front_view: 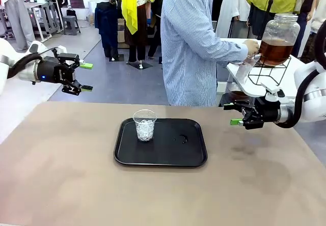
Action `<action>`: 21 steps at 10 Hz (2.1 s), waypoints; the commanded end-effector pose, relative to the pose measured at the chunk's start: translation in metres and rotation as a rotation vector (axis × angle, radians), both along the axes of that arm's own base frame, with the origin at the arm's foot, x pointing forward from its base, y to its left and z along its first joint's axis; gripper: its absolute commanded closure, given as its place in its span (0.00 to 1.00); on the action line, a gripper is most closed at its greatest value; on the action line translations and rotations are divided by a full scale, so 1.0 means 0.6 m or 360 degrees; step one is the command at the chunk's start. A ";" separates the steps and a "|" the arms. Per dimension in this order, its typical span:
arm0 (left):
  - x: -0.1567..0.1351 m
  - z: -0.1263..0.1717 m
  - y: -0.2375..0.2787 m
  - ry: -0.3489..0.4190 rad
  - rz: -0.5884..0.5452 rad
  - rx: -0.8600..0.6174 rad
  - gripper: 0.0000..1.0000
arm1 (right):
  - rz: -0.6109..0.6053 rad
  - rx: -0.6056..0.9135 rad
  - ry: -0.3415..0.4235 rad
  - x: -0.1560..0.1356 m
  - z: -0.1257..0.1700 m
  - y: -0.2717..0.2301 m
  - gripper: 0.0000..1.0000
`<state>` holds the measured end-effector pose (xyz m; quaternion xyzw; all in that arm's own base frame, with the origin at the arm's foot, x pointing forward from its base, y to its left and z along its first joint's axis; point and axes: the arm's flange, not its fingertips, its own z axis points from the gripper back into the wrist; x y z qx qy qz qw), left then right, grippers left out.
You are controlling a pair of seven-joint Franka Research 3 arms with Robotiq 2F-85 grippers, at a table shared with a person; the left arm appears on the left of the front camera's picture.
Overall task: Pour the drink into the iced cup.
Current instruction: Pick up the iced cup indicated by the human and present it to them.
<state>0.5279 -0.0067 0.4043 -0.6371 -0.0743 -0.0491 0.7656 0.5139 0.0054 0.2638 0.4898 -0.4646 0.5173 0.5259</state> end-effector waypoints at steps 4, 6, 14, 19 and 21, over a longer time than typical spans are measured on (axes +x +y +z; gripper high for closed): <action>-0.002 0.002 0.000 -0.0011 0.0003 0.0003 0.00 | 0.0009 0.0006 -0.0009 0.002 0.005 0.002 0.00; -0.002 0.002 0.000 -0.0011 0.0003 0.0003 0.00 | 0.0009 0.0006 -0.0009 0.002 0.005 0.002 0.00; -0.002 0.002 0.000 -0.0011 0.0003 0.0003 0.00 | 0.0009 0.0006 -0.0009 0.002 0.005 0.002 0.00; -0.002 0.002 0.000 -0.0011 0.0003 0.0003 0.00 | 0.0009 0.0006 -0.0009 0.002 0.005 0.002 0.00; -0.002 0.002 0.000 -0.0011 0.0003 0.0003 0.00 | 0.0009 0.0006 -0.0009 0.002 0.005 0.002 0.00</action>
